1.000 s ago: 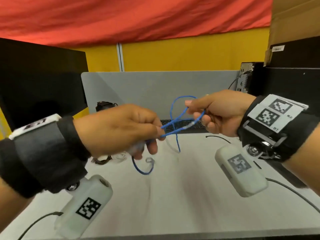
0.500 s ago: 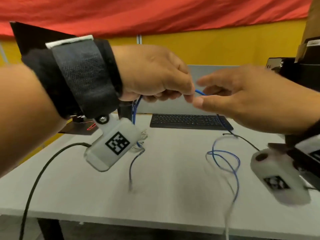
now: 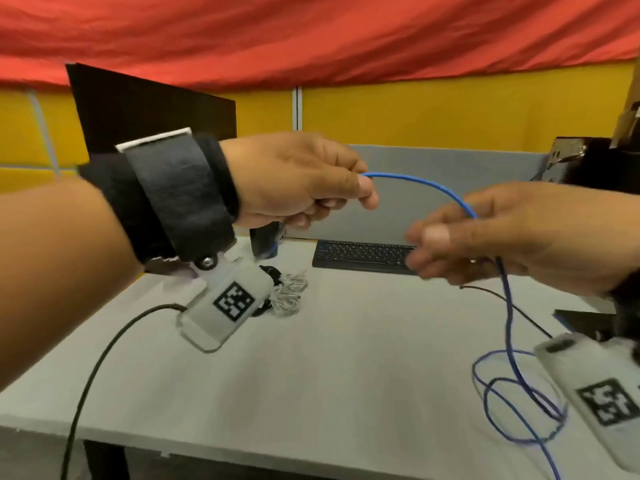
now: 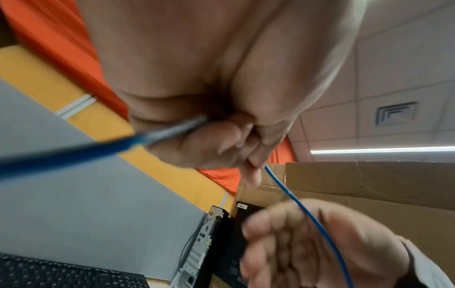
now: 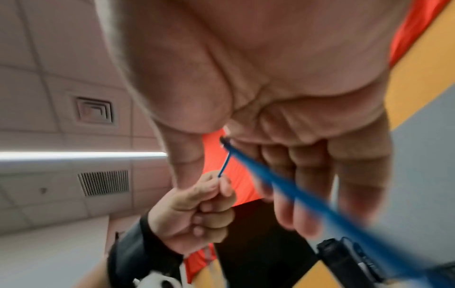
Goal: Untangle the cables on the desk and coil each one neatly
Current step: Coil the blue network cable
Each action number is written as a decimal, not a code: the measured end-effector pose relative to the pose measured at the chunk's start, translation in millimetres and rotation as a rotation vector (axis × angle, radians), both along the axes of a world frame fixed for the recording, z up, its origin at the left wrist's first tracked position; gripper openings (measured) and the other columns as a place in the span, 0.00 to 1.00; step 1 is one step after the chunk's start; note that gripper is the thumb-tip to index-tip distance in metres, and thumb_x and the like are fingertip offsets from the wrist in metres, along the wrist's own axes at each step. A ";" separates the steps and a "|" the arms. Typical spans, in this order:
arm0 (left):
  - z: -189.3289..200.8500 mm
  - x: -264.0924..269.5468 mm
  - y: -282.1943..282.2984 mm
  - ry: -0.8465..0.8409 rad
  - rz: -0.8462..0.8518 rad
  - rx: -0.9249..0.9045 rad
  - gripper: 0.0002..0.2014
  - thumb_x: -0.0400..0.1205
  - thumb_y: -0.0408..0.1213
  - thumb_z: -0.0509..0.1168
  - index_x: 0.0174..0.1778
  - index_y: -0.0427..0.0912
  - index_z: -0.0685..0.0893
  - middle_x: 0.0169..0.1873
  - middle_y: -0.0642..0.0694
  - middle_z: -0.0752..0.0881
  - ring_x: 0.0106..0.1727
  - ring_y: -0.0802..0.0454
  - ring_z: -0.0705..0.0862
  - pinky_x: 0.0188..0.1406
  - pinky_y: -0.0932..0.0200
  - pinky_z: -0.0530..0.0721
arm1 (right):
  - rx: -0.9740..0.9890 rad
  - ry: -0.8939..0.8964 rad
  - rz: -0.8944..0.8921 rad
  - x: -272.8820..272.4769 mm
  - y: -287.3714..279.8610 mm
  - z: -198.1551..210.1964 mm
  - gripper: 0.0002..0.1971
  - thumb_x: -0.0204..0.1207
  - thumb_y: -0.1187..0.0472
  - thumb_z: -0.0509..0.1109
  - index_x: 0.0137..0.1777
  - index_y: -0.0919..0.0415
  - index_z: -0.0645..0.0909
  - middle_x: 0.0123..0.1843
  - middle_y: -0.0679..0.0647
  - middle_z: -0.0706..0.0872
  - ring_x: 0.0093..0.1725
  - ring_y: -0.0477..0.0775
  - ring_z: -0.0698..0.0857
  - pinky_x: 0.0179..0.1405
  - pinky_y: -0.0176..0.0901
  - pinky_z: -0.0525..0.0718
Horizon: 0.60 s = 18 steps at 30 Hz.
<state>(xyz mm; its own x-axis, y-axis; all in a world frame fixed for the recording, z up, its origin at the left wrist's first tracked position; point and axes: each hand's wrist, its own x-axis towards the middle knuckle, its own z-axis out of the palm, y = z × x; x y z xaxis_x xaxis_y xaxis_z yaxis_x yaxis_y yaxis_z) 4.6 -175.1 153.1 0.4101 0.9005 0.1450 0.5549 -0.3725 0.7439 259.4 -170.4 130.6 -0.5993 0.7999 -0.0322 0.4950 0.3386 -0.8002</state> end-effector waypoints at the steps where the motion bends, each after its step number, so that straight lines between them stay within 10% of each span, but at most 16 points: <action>1: 2.1 7.6 0.9 0.031 -0.035 0.012 0.10 0.88 0.40 0.63 0.51 0.41 0.88 0.26 0.54 0.72 0.25 0.56 0.66 0.22 0.61 0.65 | -0.002 0.113 -0.039 -8.6 -1.1 3.4 0.29 0.53 0.39 0.86 0.51 0.56 0.90 0.46 0.57 0.93 0.43 0.56 0.92 0.42 0.46 0.92; 4: 8.4 21.5 3.5 0.038 -0.052 0.068 0.10 0.88 0.39 0.64 0.48 0.40 0.89 0.25 0.54 0.72 0.24 0.57 0.68 0.23 0.60 0.65 | 0.059 0.362 -0.145 -23.2 1.4 10.8 0.17 0.70 0.46 0.76 0.48 0.60 0.88 0.26 0.51 0.81 0.23 0.47 0.76 0.19 0.38 0.77; 9: 8.6 -20.4 8.7 -0.055 0.052 0.057 0.08 0.85 0.39 0.66 0.47 0.41 0.89 0.36 0.41 0.79 0.34 0.52 0.81 0.38 0.61 0.85 | -0.043 0.716 -0.232 -3.4 13.4 16.4 0.12 0.82 0.54 0.65 0.41 0.57 0.85 0.21 0.46 0.65 0.19 0.44 0.61 0.13 0.35 0.63; 14: -11.5 -27.5 9.3 0.214 0.120 0.095 0.09 0.87 0.44 0.65 0.48 0.49 0.90 0.31 0.45 0.79 0.30 0.50 0.75 0.32 0.56 0.81 | 0.324 -0.222 -0.343 0.5 8.6 2.9 0.25 0.56 0.39 0.81 0.54 0.46 0.88 0.41 0.45 0.91 0.38 0.45 0.89 0.41 0.42 0.86; 18: -13.5 -1.2 14.4 0.483 0.125 0.249 0.09 0.85 0.52 0.66 0.43 0.57 0.89 0.28 0.55 0.82 0.27 0.60 0.79 0.31 0.58 0.81 | 0.788 -0.318 -0.376 -36.7 3.2 3.1 0.41 0.60 0.24 0.66 0.72 0.43 0.76 0.56 0.40 0.86 0.52 0.43 0.85 0.50 0.42 0.81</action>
<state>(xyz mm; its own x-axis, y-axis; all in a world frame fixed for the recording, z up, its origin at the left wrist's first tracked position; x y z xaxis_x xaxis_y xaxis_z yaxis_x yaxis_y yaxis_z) 3.4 -160.7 139.6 0.3752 0.9091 0.1812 0.8621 -0.4140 0.2922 222.6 -167.1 133.7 -0.3525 0.8004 0.4849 0.8393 0.4996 -0.2145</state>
